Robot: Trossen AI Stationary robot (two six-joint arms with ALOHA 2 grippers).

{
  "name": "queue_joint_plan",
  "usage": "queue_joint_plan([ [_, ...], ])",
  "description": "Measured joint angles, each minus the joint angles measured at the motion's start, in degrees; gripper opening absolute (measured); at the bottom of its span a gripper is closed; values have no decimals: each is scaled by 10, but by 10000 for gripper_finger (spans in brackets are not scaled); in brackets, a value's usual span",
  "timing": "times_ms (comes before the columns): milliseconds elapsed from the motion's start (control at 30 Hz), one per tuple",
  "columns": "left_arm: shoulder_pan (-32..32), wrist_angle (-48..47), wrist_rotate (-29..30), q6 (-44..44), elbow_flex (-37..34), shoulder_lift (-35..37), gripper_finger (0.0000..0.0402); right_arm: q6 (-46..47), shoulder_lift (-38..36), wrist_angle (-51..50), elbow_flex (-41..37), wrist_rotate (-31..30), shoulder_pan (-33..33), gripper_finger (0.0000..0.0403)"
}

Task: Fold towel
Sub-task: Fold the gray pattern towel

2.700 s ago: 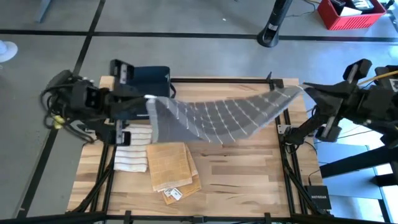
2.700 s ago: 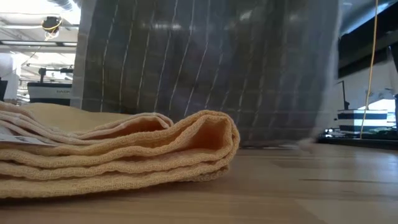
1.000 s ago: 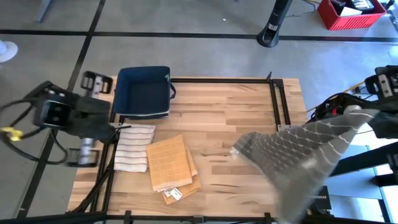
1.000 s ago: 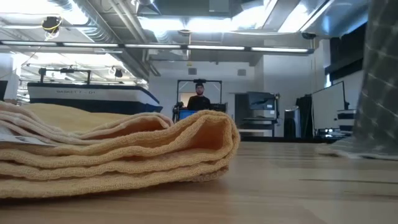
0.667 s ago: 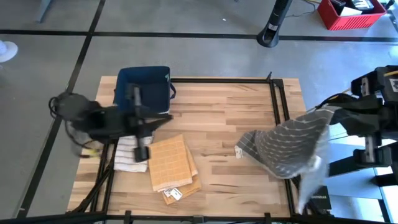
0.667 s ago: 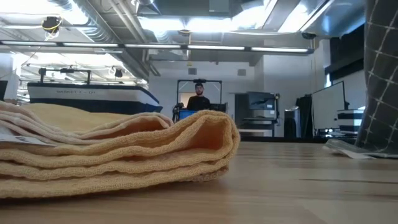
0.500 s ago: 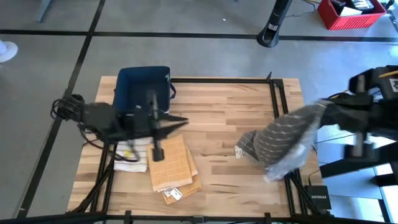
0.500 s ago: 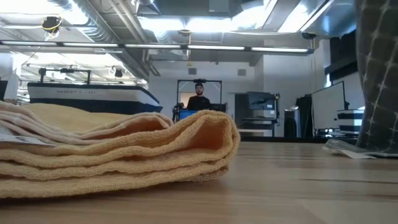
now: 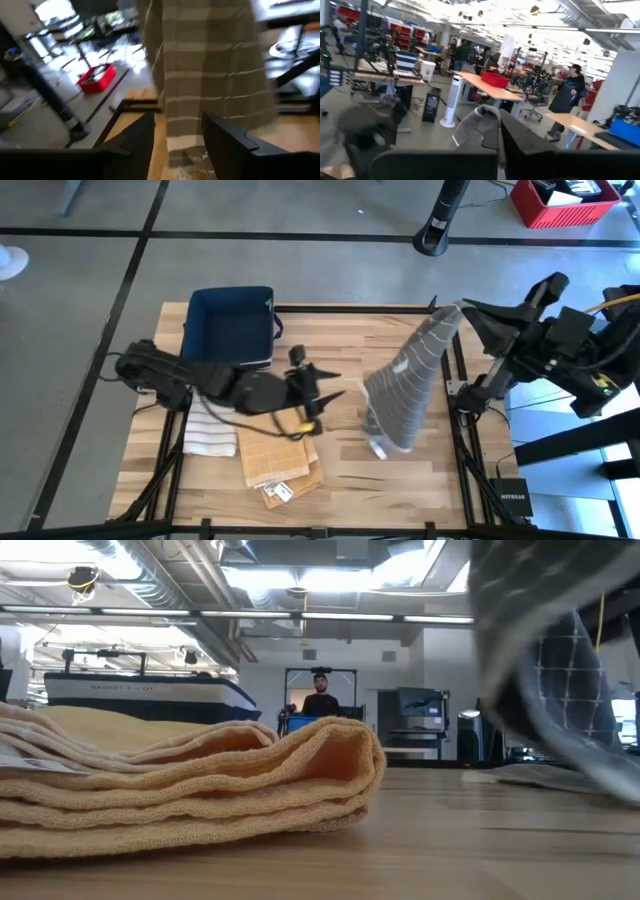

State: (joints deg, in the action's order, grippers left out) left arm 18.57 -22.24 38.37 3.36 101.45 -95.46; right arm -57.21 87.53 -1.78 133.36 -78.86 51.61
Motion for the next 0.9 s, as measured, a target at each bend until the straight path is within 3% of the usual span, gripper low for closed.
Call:
queue_joint_plan([
  [67,-23,-9,-17,-11,0,-12,159,0,0,1,0,5,1,5],
  [233,-88,-14,-123,-13,0,-38,161,5,0,-20,0,4,1,5],
  [367,-135,-17,-162,10,0,-38,161,17,0,-39,0,4,1,5],
  [567,-194,-3,-345,21,2,-51,161,18,2,-49,0,7,1,5],
  [733,-208,-6,-474,-5,0,-101,161,18,2,-49,0,11,1,5],
  [900,-181,0,-518,-12,0,-132,161,19,2,-53,0,10,1,5],
])
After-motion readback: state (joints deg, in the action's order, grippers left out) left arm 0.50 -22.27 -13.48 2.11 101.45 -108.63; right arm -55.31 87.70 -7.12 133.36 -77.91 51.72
